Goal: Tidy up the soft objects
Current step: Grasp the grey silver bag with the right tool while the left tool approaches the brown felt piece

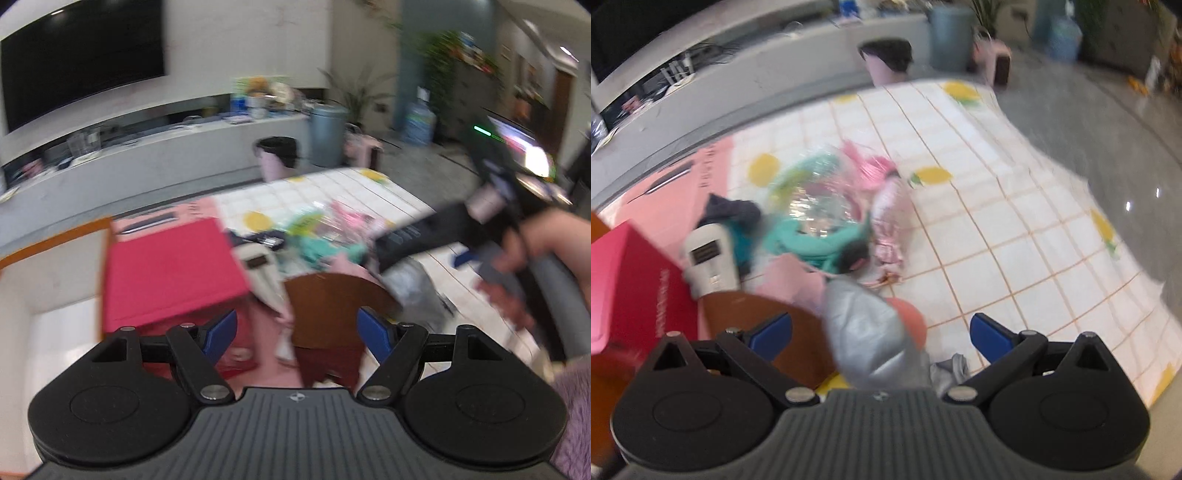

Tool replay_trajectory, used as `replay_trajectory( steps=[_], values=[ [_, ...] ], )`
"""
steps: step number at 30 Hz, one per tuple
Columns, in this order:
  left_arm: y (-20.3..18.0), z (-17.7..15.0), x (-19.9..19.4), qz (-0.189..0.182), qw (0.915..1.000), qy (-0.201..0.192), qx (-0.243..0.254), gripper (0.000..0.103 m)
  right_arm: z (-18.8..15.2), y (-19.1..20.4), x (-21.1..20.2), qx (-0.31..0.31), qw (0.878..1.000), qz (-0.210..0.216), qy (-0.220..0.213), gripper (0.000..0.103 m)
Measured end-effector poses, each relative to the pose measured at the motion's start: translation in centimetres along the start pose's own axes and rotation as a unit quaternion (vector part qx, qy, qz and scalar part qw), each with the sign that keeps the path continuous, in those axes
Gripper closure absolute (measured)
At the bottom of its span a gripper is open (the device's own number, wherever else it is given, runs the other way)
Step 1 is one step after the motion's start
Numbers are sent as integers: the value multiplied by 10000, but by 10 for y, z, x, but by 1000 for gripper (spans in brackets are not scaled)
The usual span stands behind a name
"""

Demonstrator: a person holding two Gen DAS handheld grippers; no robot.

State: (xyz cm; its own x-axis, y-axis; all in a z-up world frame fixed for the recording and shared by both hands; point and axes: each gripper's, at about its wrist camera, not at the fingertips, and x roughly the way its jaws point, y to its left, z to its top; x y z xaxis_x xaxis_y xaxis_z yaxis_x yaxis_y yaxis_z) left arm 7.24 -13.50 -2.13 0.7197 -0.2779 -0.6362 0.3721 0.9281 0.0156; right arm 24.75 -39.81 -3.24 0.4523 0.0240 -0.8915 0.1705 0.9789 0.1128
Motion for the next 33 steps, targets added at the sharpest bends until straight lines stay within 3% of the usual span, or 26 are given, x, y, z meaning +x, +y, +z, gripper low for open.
replay_trajectory(
  steps=[3, 4, 5, 6, 14, 16, 18, 23, 28, 33],
  values=[
    [-18, -12, 11, -147, 9996, 63, 250, 16, 2, -12, 19, 209, 9995, 152, 198, 7],
    [-22, -16, 15, -189, 9994, 85, 294, 16, 1, -13, 21, 221, 9994, 174, 200, 14],
    [-25, -20, 17, -230, 9992, 105, 308, 16, 0, -14, 20, 182, 9995, 179, 185, 33],
    [-28, -23, 21, -257, 9991, 142, 314, 16, -2, -14, 17, 125, 9997, 160, 157, 44],
    [-25, -33, 38, -234, 9996, 129, 86, 16, -5, -7, 9, -393, 9989, 230, -142, 72],
    [-26, -34, 43, -264, 9995, 108, 131, 16, -3, -12, 4, -216, 9988, 405, -148, 82],
    [-25, -37, 44, -309, 9993, 74, 200, 16, -2, -20, -4, 41, 9980, 586, -234, 103],
    [-34, -47, 53, -234, 9982, 126, 531, 16, -4, -33, -41, 203, 9942, 737, -763, 103],
    [-49, -49, 72, -109, 9965, 206, 802, 15, -10, -48, -76, 361, 9873, 610, -1420, 103],
    [-58, -53, 90, 120, 9934, 245, 1117, 14, -9, -60, -67, 512, 9878, 629, -1327, 103]
  ],
)
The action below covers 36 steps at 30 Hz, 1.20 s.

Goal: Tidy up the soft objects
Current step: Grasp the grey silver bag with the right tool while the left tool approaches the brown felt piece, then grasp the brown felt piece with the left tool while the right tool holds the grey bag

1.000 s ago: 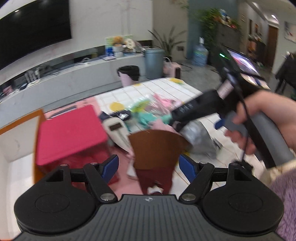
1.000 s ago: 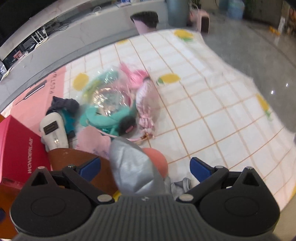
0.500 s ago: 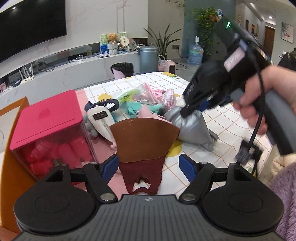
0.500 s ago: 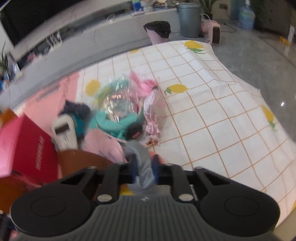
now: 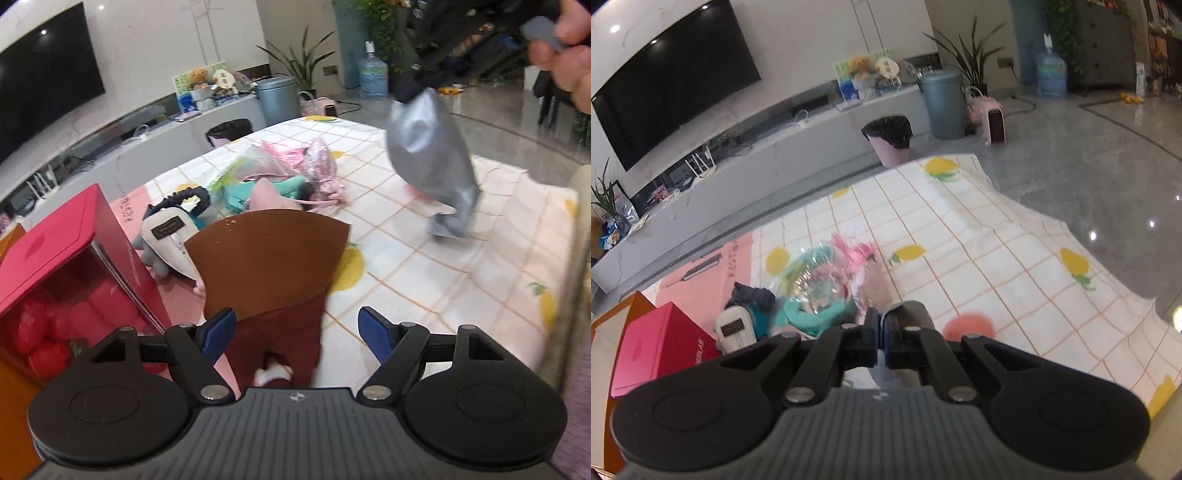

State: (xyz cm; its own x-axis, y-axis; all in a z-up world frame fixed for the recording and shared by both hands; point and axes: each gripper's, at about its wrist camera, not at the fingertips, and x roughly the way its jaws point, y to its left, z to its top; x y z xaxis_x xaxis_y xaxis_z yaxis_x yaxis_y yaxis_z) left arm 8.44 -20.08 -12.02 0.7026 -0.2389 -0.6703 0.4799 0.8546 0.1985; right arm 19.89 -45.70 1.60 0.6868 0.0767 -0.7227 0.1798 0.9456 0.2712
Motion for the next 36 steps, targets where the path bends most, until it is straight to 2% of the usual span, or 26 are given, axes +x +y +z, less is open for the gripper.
replay_trajectory(
  steps=[5, 9, 18, 20, 22, 23, 25, 26, 28, 31, 34, 36],
  values=[
    [2, 9, 19, 201, 9994, 281, -80, 14, 0, -7, 6, 239, 9997, 17, -22, 103],
    [6, 17, 30, 286, 9990, 290, -204, 14, -2, -3, 5, 200, 9996, 204, -20, 102],
    [9, 17, 46, 399, 9982, 236, -372, 10, -5, -2, 11, 87, 9999, 108, 82, 101],
    [11, 14, 43, 336, 9984, 124, -445, 17, -6, -2, 12, 73, 9999, 101, 95, 101],
    [14, 11, 36, 285, 9979, -35, -587, 34, -6, -1, 13, 53, 9999, 88, 120, 100],
    [17, 10, 32, 260, 9973, -109, -673, 39, -6, -1, 14, 45, 9999, 85, 130, 100],
    [21, 9, 25, 197, 9963, -225, -807, 58, -7, -1, 15, 27, 9998, 76, 154, 100],
    [21, 9, 23, 199, 9961, -259, -823, 63, -7, -1, 15, 14, 9998, 69, 164, 100],
    [21, 9, 22, 273, 9963, -282, -760, 80, -7, 0, 15, -1, 9998, 48, 175, 100],
    [19, 10, 22, 429, 9958, -230, -775, 97, -8, 1, 15, -24, 9998, 49, 174, 100],
    [22, 11, 12, 349, 9955, -309, -831, 100, -8, 1, 15, -50, 9998, 39, 184, 100],
    [22, 14, 6, 288, 9956, -360, -815, 96, -9, 1, 16, -52, 9998, 30, 194, 100]
  ],
)
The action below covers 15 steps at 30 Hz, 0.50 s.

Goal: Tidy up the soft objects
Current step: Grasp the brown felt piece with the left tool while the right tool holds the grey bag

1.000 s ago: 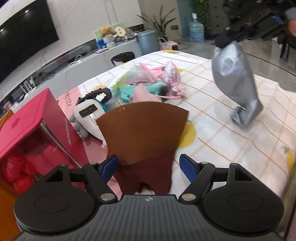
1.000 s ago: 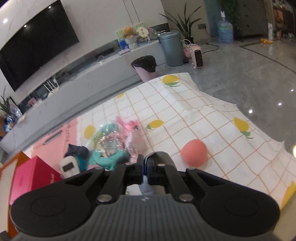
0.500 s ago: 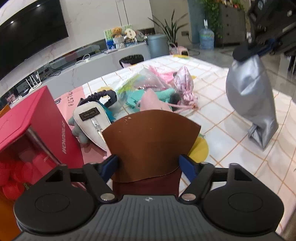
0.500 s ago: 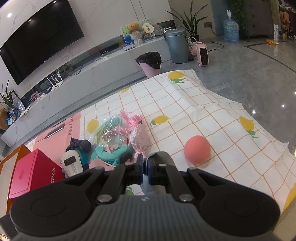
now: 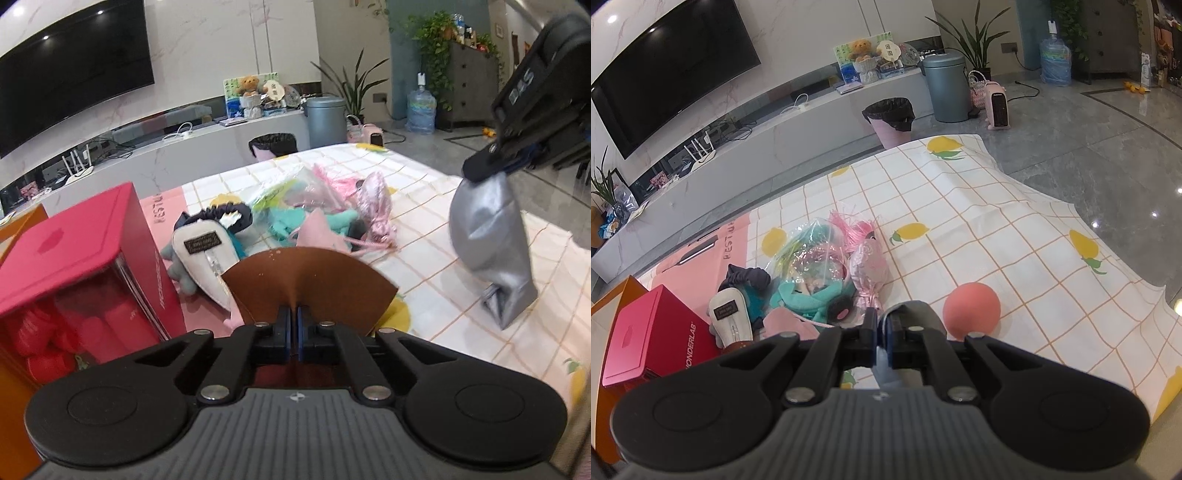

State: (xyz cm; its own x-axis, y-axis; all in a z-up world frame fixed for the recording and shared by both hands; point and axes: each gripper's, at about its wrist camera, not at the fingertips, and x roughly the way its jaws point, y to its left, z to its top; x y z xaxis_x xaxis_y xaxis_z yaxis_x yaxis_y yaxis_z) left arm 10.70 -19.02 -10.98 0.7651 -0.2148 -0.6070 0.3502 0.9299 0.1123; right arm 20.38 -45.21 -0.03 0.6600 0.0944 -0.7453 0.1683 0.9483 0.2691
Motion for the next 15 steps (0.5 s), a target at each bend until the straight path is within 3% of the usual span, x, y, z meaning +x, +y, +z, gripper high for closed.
replay_trajectory(
  steps=[1, 2, 3, 6, 10, 11, 12, 13, 14, 15],
  values=[
    [0, 2, -2, -13, 10000, 7, 41, 86, 0, 0, 0, 2, 10000, -2, 0, 100],
    [1, 5, -2, 6, 10000, 7, 48, 85, 0, 0, 0, 2, 10000, 2, -4, 100],
    [1, 6, -3, 35, 10000, 7, 33, 85, 0, 0, 0, -1, 10000, 10, -4, 100],
    [6, 9, 0, 91, 9998, 63, -183, 103, 0, 0, 0, -12, 10000, 26, -12, 100],
    [13, 9, -1, -167, 9991, 226, -313, 102, -1, 0, 2, -36, 10000, 11, 26, 100],
    [14, 9, -1, -373, 9984, 335, -273, 97, -1, 0, 2, -40, 10000, 4, 29, 100],
    [14, 9, -1, -543, 9974, 419, -209, 73, -1, 0, 2, -44, 10000, 0, 27, 100],
    [14, 7, -3, -573, 9974, 402, -145, 38, -1, 0, 2, -44, 10000, 5, 28, 99],
    [11, 4, -6, -531, 9981, 299, -58, 22, -1, 1, 2, -46, 10000, 12, 25, 99],
    [7, 1, -10, -476, 9988, 97, 90, 12, -1, 1, 2, -41, 10000, 15, 26, 99]
  ],
)
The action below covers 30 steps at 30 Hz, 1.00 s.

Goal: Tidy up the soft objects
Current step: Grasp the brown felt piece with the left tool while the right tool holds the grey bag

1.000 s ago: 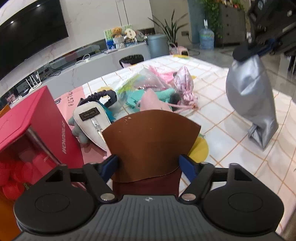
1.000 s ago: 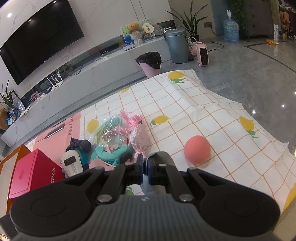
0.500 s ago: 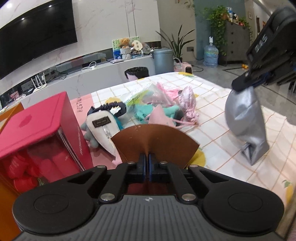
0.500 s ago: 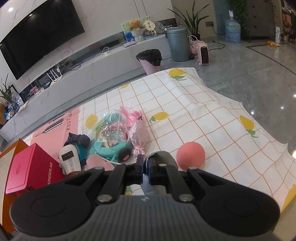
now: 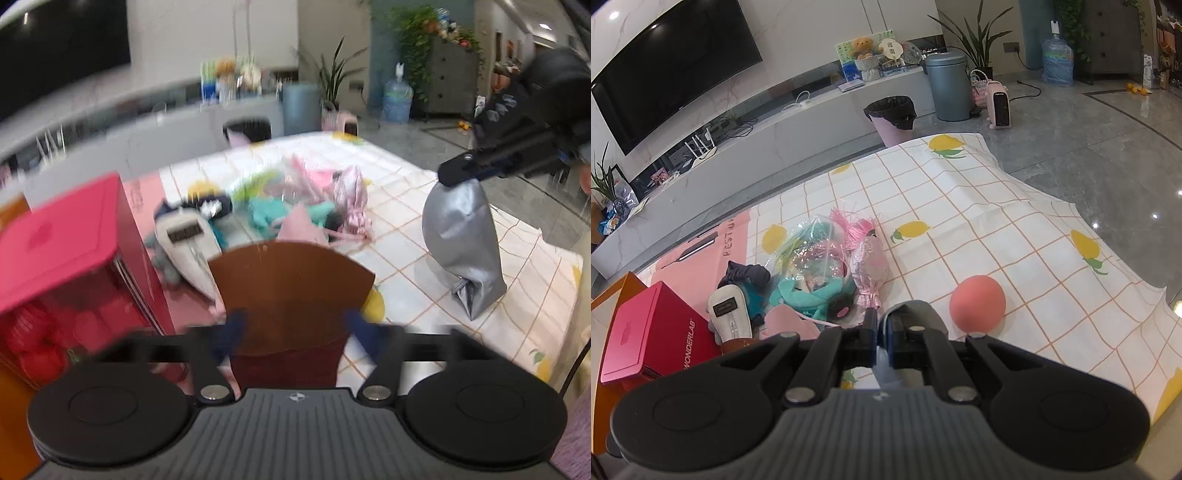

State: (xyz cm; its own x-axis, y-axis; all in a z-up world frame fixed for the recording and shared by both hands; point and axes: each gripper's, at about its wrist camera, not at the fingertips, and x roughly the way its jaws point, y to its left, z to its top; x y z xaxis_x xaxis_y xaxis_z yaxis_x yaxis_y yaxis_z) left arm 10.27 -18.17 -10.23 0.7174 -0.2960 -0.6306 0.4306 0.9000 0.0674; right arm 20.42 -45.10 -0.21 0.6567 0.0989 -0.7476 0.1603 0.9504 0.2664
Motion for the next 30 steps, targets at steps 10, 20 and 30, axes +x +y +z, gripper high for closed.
replay_trajectory(
  steps=[10, 20, 30],
  values=[
    [2, -8, 36, 225, 9987, 98, -446, 5, -1, 2, 1, -26, 10000, -13, 37, 99],
    [-6, -13, 41, 377, 9988, -33, -300, 39, -2, 5, 4, -130, 9999, -41, 78, 98],
    [-11, -15, 11, 568, 9964, -505, -372, 85, -3, 6, 7, -173, 9998, -6, 141, 98]
  ],
)
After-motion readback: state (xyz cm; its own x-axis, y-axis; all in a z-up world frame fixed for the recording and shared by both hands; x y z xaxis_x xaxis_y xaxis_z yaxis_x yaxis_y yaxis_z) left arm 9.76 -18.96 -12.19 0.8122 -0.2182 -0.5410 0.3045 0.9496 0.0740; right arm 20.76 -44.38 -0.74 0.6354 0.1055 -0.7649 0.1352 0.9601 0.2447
